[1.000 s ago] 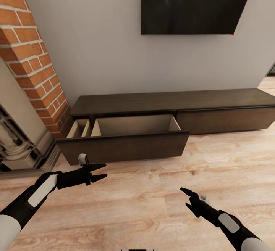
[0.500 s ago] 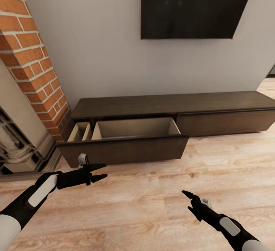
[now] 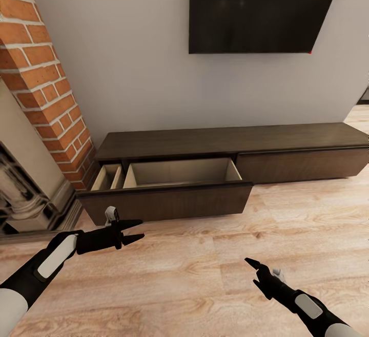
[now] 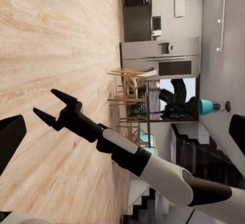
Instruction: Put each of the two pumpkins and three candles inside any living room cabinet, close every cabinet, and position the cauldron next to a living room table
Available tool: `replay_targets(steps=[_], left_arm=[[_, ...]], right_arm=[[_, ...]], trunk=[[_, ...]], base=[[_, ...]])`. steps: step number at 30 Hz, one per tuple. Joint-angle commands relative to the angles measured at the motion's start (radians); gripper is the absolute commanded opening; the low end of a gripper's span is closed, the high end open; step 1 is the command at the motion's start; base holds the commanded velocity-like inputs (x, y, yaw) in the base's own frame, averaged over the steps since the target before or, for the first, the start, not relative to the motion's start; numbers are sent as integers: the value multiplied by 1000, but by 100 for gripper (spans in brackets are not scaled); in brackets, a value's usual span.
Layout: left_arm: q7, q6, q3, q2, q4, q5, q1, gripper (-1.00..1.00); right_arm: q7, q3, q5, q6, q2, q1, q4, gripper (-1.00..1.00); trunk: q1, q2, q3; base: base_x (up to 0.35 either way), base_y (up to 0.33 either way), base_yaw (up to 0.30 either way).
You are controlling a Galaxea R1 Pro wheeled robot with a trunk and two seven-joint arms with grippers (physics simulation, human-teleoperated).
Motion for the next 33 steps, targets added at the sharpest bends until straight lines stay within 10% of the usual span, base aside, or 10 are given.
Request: replay_targets(steps=[1,33], left_arm=[[-2,3,-3,1,1,3,-1,100],[-1,2,-3,-1,1,-1,-1,100]], right_arm=[[1,2,-7,4,0,0,1,100],[-10,3,-7,-44,0,0,3,100]], trunk=[[0,0,-1],[0,0,-1]], base=[[-223,0,0],[-42,0,240]])
